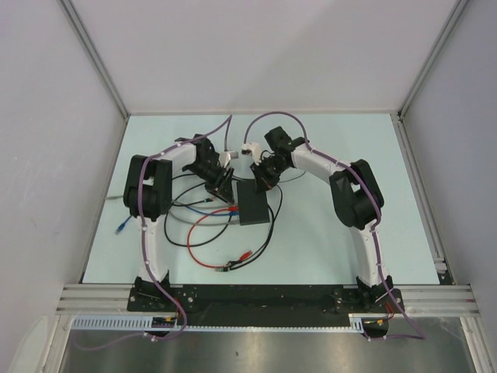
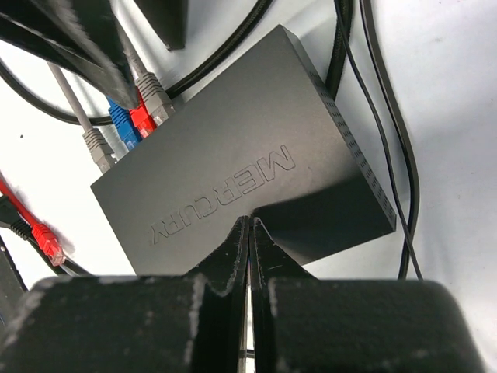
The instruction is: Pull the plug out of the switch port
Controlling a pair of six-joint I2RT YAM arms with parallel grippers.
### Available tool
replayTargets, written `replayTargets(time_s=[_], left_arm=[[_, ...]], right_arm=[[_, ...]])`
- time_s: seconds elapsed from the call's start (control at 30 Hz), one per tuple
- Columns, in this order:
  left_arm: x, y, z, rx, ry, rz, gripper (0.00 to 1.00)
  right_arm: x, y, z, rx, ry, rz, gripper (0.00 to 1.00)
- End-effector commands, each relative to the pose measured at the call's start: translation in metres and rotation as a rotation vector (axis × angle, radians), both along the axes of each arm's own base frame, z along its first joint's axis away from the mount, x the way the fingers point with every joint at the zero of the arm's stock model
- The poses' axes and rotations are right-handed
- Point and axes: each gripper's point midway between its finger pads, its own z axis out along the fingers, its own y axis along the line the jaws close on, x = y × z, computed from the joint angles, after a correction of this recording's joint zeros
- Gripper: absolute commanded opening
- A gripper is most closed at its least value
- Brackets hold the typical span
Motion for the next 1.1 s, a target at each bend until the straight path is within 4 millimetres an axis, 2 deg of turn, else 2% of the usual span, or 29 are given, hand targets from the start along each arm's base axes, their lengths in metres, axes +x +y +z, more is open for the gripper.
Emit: replayTargets(time_s=[0.0,0.37,0.7,1.07], left_arm=[[0.01,-0.016,0.009,-0.072,0.0,-0.01,0.52],[0.011,-0.024,0.006,-0.098,0.036,-0.014,0.45],[0.003,-0.023,0.003,-0.099,0.068,-0.022,0.29],[-0.007,-0.026,-0.002,-0.12,0.126,-0.033,0.3]], right_arm=[[-0.005,-0.001,-0.013,-0.037,-0.007,0.018,0.0],[-0.003,-0.001,-0.014,-0.047,-0.016,0.014,0.0],[-0.004,-0.001,-0.017,-0.05,-0.008,0.014,0.0],[-0.003,-0.001,-0.017,-0.052,-0.014,0.013,0.0]])
